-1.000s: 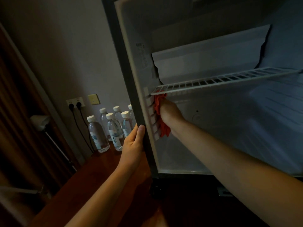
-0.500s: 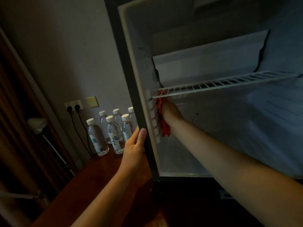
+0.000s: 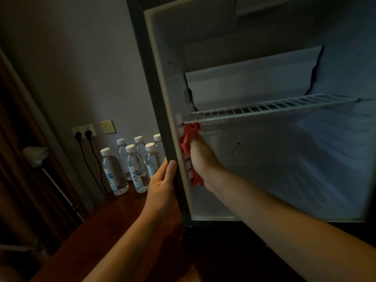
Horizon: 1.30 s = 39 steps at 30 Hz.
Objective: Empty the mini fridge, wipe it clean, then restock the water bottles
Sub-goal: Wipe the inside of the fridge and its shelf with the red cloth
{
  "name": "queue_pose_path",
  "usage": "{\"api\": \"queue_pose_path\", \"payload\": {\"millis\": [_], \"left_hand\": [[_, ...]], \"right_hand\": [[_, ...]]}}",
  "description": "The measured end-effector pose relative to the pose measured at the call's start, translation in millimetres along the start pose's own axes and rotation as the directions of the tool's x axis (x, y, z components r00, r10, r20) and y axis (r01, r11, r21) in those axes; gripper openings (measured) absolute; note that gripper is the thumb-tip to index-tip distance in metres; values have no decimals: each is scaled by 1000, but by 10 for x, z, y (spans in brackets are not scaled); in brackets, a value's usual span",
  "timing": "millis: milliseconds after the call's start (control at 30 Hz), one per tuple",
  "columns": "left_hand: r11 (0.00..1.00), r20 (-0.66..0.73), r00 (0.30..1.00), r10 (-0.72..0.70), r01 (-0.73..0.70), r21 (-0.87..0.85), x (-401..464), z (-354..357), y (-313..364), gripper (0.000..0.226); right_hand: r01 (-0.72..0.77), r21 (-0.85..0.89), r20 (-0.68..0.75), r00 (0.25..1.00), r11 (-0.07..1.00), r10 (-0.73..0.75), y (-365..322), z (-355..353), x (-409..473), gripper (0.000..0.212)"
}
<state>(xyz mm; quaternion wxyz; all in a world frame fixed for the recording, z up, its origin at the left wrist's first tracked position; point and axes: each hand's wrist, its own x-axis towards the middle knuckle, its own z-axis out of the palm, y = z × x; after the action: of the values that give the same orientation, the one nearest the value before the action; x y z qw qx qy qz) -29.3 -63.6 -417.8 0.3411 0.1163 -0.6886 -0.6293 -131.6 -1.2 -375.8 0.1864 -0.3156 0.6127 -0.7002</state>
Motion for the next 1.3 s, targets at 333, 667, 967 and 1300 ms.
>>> {"api": "queue_pose_path", "payload": {"millis": [333, 667, 967, 1300], "left_hand": [[1000, 11, 1000, -1, 1, 2, 30, 1, -32, 40], [1000, 15, 1000, -10, 10, -18, 6, -1, 6, 50], [999, -7, 1000, -10, 10, -33, 35, -6, -28, 55], [999, 4, 1000, 12, -12, -43, 46, -4, -50, 44]], "right_hand": [[-72, 79, -120, 989, 994, 81, 464, -47, 1036, 82], [-167, 109, -6, 986, 980, 168, 131, -27, 261, 47], [-114, 25, 6, 994, 993, 114, 84, 22, 68, 47], [-176, 154, -83, 978, 972, 191, 93, -69, 612, 60]]}}
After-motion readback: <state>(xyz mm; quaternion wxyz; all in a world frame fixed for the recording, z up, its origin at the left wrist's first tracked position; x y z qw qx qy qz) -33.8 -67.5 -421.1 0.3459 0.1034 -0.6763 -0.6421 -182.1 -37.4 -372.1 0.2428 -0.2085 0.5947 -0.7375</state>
